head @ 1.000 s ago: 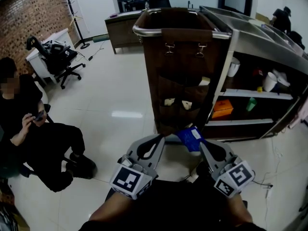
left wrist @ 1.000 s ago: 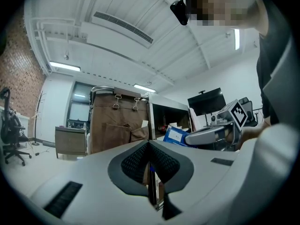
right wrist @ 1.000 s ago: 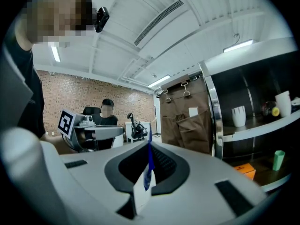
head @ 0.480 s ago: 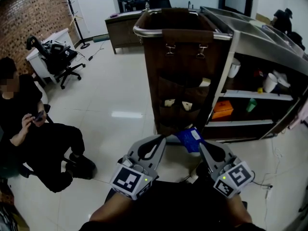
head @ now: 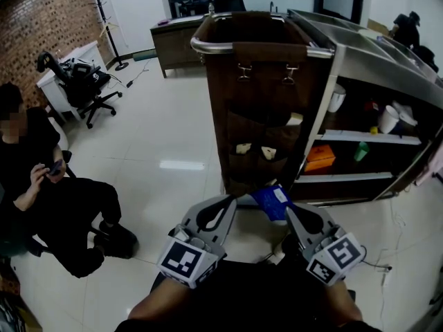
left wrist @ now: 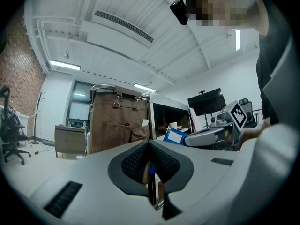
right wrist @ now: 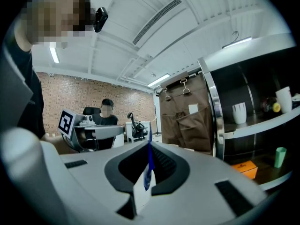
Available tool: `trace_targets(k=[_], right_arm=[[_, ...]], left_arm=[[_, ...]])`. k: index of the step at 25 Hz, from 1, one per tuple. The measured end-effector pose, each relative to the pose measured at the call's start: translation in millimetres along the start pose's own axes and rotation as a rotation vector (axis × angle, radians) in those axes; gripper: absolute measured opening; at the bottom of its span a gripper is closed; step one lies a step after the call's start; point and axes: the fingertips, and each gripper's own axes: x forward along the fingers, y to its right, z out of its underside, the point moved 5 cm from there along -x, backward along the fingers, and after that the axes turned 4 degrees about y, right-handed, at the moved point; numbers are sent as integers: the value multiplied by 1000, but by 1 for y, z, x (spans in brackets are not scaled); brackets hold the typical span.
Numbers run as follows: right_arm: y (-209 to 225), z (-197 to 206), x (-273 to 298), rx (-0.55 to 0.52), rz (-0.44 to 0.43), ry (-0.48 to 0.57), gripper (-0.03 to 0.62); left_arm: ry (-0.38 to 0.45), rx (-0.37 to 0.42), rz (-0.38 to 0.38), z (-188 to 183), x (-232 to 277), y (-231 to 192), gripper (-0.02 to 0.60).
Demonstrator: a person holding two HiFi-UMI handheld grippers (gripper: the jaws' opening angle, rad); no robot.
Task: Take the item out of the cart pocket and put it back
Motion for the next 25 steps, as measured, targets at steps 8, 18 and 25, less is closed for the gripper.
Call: trace_targets(k=[8,18,25], right_arm=[[0,-10,0,4,-12,24,15],[14,-65,27,-100,-11,107,15],[32,-128,60,-174,18,215,15]], left_arm=[[-6,4,-7,0,1,-5,0],[23,6,9,-22,21,-21,0],[46,59,-38,-33,31,-45,0]])
